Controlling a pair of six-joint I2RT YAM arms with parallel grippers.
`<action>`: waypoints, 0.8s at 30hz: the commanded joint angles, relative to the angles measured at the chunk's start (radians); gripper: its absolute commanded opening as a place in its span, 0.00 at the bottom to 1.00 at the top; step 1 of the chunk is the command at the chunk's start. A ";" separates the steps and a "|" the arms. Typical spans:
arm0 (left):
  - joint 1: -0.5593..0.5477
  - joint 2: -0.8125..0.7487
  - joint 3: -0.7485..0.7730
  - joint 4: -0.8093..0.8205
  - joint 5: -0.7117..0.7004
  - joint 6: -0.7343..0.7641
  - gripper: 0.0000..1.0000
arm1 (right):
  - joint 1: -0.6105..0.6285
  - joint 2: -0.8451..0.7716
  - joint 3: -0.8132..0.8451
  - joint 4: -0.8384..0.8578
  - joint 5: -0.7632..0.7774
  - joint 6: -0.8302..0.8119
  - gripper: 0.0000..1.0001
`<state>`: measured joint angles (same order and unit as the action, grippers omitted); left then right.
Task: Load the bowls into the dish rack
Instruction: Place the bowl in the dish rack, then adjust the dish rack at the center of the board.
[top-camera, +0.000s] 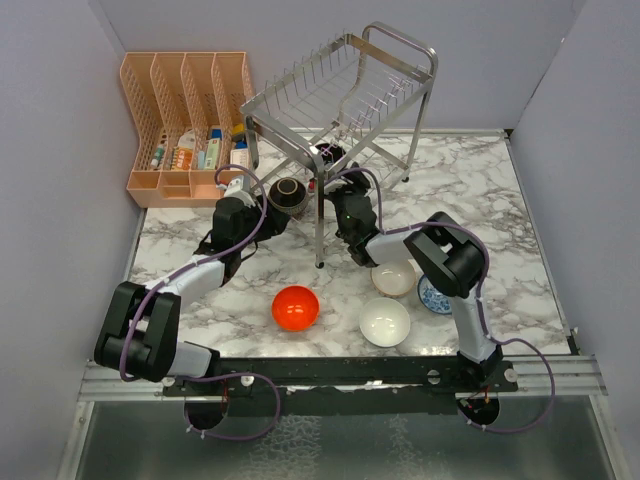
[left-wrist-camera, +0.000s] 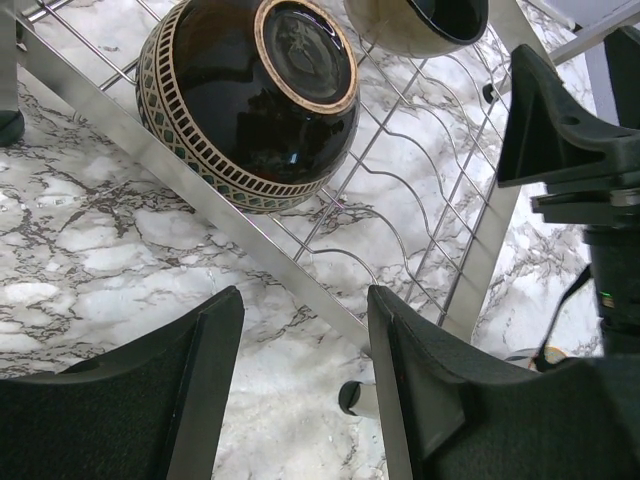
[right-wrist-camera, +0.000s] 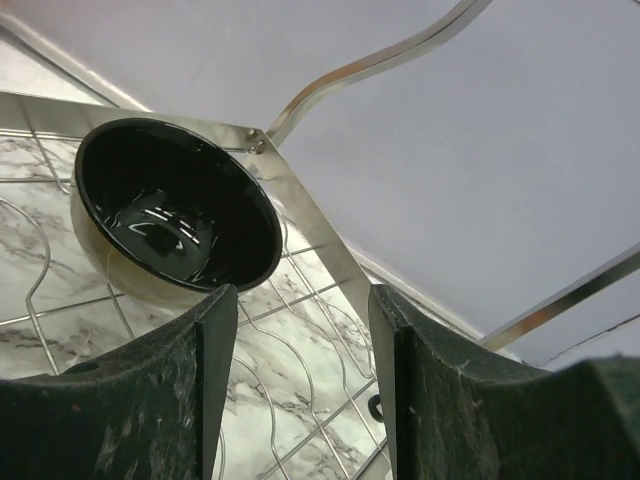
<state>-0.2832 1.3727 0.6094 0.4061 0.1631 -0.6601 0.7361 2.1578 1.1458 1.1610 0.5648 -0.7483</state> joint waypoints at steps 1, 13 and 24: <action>0.004 -0.039 -0.007 -0.013 -0.001 -0.012 0.56 | 0.000 -0.124 -0.042 -0.186 -0.057 0.112 0.55; 0.010 -0.140 0.002 -0.127 -0.025 -0.013 0.61 | 0.000 -0.288 -0.122 -0.552 -0.159 0.296 0.55; 0.013 -0.203 0.061 -0.260 -0.019 0.017 0.65 | 0.000 -0.352 -0.064 -0.844 -0.292 0.533 0.54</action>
<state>-0.2760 1.2015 0.6296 0.1921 0.1589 -0.6613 0.7361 1.8595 1.0424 0.4496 0.3870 -0.3401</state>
